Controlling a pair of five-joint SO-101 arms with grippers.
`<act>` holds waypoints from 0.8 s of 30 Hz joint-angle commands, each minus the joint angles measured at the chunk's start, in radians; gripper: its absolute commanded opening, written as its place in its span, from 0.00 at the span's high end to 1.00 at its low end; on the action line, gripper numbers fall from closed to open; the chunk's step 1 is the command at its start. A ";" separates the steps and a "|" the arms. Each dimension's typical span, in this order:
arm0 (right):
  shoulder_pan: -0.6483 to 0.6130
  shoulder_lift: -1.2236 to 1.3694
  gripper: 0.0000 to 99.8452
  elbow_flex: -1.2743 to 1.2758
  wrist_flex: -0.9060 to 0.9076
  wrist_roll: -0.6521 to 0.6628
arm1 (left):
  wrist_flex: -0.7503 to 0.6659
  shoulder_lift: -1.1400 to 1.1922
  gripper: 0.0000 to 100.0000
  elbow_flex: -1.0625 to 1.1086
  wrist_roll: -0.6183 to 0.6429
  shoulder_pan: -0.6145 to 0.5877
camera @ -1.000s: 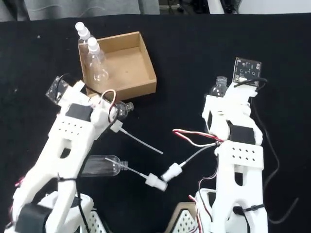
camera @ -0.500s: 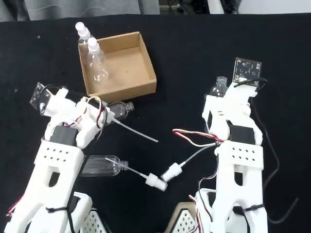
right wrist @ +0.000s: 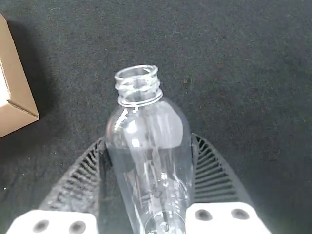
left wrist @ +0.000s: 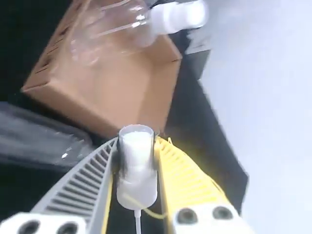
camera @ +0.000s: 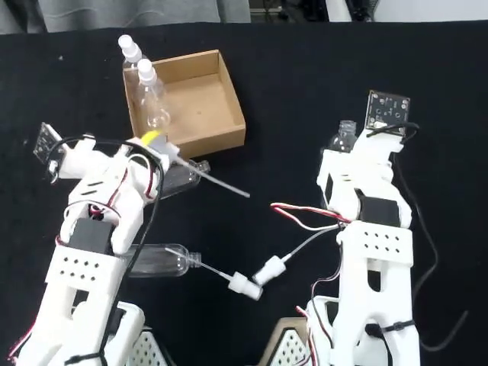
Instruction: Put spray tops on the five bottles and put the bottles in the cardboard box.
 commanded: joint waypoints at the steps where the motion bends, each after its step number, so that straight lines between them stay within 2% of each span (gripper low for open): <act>1: -0.029 -0.039 0.92 -0.013 0.015 0.012 | -0.100 -0.035 0.97 -0.016 -0.011 -0.013; 6: -0.055 -0.039 0.92 -0.012 0.017 0.012 | -0.186 -0.037 0.97 -0.018 -0.008 -0.013; 11: -0.069 -0.039 0.92 -0.013 0.028 0.012 | -0.192 -0.061 0.97 0.019 -0.006 -0.013; 17: -0.121 -0.084 0.92 -0.012 0.071 0.014 | -0.206 -0.210 0.97 0.068 -0.006 -0.015; 24: -0.203 -0.213 0.92 0.065 0.063 0.072 | -0.209 -0.292 0.97 0.101 0.003 -0.136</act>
